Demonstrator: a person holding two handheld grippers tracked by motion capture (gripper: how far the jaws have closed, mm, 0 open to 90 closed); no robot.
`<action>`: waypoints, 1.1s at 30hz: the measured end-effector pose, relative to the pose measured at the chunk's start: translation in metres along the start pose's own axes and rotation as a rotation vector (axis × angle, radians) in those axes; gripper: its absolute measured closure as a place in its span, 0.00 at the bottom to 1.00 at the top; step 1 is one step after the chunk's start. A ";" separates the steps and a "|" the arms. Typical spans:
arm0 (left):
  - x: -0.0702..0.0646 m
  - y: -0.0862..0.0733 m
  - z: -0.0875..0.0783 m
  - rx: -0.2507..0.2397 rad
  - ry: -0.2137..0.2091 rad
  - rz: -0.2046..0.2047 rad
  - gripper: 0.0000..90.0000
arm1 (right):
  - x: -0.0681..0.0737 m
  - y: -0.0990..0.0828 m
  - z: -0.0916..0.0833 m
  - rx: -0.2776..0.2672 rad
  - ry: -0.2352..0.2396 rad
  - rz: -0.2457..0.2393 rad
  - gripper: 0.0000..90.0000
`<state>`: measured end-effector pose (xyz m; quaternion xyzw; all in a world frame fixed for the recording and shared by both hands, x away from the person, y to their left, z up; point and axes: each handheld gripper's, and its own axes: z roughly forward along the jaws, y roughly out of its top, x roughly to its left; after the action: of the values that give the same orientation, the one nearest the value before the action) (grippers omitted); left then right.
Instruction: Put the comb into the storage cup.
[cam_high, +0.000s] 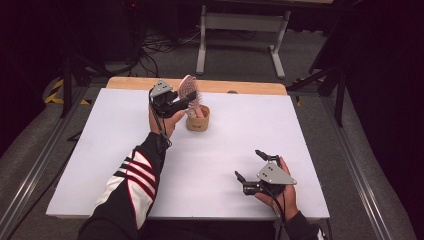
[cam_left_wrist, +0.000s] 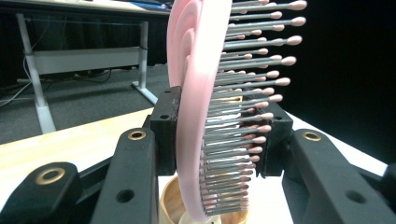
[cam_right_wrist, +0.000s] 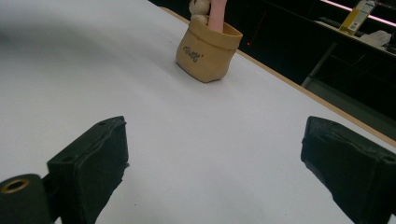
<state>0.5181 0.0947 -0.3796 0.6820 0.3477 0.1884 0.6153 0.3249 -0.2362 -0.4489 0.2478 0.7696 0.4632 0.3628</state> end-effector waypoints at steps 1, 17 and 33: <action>0.000 0.000 0.001 0.003 -0.002 -0.001 0.67 | 0.000 0.000 0.000 0.000 0.003 0.001 0.09; 0.020 0.000 0.000 0.030 0.103 -0.020 0.63 | -0.001 -0.001 0.000 0.003 -0.006 0.005 0.09; 0.042 -0.007 -0.013 0.024 0.124 -0.072 0.60 | 0.000 0.000 0.001 0.004 -0.006 0.000 0.09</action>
<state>0.5360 0.1333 -0.3910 0.6632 0.4117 0.2040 0.5908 0.3250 -0.2358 -0.4496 0.2498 0.7695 0.4610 0.3647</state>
